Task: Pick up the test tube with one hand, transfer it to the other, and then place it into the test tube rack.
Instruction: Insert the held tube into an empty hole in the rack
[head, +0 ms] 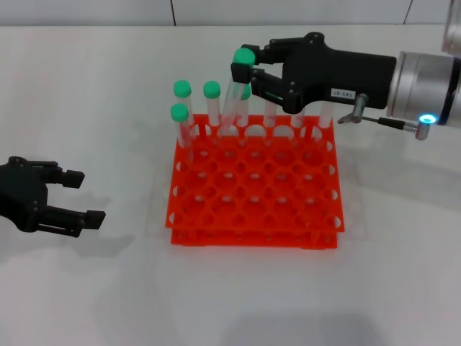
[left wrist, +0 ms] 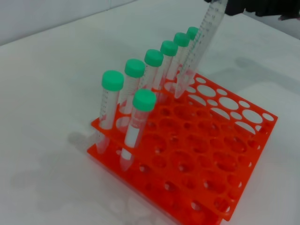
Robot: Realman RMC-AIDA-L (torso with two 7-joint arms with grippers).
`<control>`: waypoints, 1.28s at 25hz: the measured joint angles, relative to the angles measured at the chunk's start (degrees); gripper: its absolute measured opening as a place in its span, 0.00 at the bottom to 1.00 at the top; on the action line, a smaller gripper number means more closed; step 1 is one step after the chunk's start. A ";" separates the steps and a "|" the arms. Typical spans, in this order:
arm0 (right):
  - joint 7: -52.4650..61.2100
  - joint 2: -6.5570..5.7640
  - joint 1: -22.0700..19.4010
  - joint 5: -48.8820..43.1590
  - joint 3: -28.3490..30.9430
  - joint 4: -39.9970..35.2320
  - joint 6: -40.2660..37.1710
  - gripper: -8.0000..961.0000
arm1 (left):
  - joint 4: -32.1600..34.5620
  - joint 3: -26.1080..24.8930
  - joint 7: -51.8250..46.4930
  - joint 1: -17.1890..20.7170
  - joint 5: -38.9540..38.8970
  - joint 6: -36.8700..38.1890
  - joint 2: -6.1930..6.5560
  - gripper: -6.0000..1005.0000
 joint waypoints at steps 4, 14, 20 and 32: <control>-0.54 0.06 0.67 0.99 -2.02 0.76 1.64 0.28 | 0.00 0.00 0.26 0.03 0.08 0.00 -0.03 0.89; -1.45 0.09 2.70 3.03 -6.17 1.54 5.68 0.28 | -0.17 0.06 0.61 0.51 0.16 -0.01 -0.23 0.89; -1.05 0.03 3.95 3.16 -7.78 1.55 7.55 0.28 | -0.35 0.00 0.63 0.71 0.16 -0.02 -0.36 0.89; 1.51 -0.64 4.73 2.57 -7.52 1.54 7.76 0.28 | -0.70 -0.01 0.74 0.70 0.15 -0.36 -0.42 0.89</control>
